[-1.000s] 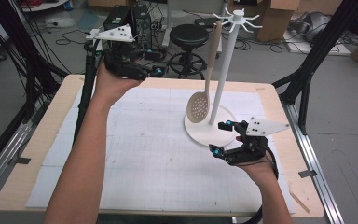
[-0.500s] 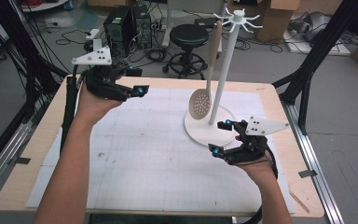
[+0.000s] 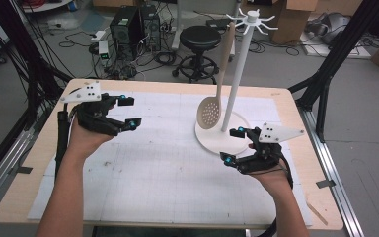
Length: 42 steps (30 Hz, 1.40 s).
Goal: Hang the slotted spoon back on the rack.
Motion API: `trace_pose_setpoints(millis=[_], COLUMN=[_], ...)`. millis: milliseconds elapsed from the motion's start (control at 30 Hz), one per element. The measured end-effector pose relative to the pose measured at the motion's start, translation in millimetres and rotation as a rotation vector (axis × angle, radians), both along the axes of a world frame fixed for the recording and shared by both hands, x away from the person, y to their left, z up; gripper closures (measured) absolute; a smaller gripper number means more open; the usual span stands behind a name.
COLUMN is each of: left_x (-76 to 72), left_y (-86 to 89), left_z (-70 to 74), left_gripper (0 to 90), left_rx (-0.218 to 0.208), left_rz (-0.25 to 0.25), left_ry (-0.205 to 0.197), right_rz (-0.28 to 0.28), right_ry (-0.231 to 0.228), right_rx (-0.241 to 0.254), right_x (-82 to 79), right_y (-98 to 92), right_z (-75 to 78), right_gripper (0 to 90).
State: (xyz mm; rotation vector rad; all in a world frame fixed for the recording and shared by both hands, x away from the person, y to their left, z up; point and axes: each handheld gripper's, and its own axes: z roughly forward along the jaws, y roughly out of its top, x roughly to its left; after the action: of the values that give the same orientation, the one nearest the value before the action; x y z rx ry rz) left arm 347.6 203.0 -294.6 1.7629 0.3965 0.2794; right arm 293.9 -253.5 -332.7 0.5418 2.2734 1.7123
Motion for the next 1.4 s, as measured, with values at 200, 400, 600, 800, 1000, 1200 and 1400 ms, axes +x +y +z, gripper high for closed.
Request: trace_pose_setpoints(millis=[200, 400, 600, 800, 1000, 1200, 1400], left_x=[-11.8, -23.8, -30.0, -36.1, -38.8, -38.7, -40.7], left_y=[11.0, 16.6, 22.6, 27.9, 30.8, 33.8, 36.8], left_z=[-16.3, -30.3, -42.7, -47.3, -51.9, -57.1, -57.3], left_gripper=[21.7, 18.4, 13.2, 6.9, 5.1, 1.7, 1.7], left_rx=[-0.028, -0.024, -0.005, -0.029, -0.03, -0.039, -0.043], left_rz=[0.004, 0.016, 0.051, 0.043, 0.032, 0.032, 0.04], left_ry=[0.002, -0.002, 0.01, -0.009, -0.005, 0.0, -0.007], right_rz=[-0.008, -0.012, -0.023, -0.051, -0.062, -0.065, -0.069], right_ry=[-0.001, 0.009, 0.005, 0.013, 0.008, 0.007, 0.01], right_rx=[0.004, 0.005, 0.003, 0.01, 0.009, -0.002, -0.006], right_x=[1.6, 2.5, 4.7, 4.9, 4.4, 5.7, 5.0], right_y=[-1.4, -3.5, -9.0, -17.4, -19.4, -18.6, -18.5], right_z=[-1.2, -2.3, -3.8, -4.0, -3.8, -5.4, -6.2], right_gripper=[17.6, 17.6, 17.6, 17.6, 17.6, 17.6, 17.6])
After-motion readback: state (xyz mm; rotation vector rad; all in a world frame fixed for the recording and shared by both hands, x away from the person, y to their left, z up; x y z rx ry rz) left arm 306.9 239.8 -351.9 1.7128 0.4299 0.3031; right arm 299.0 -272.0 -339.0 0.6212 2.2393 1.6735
